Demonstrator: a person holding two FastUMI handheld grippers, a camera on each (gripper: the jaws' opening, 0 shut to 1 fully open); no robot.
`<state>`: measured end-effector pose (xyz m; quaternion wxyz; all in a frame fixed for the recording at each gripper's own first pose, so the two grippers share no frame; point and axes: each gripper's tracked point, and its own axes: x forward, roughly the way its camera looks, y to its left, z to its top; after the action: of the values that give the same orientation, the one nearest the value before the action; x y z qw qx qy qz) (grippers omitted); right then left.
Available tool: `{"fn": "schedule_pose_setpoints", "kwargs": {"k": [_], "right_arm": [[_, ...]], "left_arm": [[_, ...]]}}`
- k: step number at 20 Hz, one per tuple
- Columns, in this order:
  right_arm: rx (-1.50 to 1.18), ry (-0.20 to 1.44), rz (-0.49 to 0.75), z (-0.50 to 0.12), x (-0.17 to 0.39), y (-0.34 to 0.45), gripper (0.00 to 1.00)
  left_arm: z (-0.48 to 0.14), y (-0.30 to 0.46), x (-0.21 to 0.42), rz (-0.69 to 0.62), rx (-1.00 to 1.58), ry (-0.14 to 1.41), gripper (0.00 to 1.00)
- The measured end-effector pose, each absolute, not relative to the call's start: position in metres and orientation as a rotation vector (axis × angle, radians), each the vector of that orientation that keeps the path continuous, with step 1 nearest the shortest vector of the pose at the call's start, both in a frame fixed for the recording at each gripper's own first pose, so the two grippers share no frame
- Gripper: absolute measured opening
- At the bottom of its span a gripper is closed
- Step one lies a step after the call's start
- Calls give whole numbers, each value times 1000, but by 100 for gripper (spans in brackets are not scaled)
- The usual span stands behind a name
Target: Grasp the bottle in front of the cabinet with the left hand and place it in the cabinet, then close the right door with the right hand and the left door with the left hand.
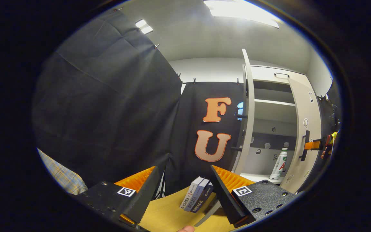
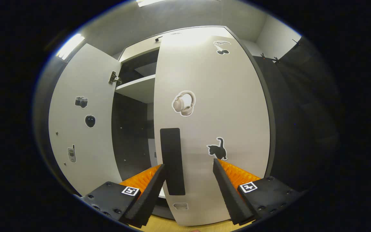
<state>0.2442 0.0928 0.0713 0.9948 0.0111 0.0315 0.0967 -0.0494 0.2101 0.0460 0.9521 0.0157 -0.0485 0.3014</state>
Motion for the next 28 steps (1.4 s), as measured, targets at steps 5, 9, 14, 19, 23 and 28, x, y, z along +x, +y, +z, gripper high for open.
{"fn": "schedule_pose_setpoints", "kwargs": {"k": [5, 9, 14, 19, 23, 28], "right_arm": [[11, 59, 179, 68, 250, 95, 97], [19, 54, 174, 74, 241, 92, 97], [21, 54, 175, 78, 197, 72, 97], [19, 66, 128, 68, 162, 36, 97], [19, 65, 78, 64, 144, 5, 97], [54, 62, 46, 64, 133, -23, 98]], "left_arm": [[49, 224, -47, 634, 3, -108, 94], [55, 232, -37, 633, 8, -118, 94], [67, 235, -11, 566, 6, -162, 94], [85, 222, 52, 469, 58, -195, 94], [94, 213, 63, 467, 86, -218, 94], [94, 195, 71, 383, 86, -189, 96]]}}
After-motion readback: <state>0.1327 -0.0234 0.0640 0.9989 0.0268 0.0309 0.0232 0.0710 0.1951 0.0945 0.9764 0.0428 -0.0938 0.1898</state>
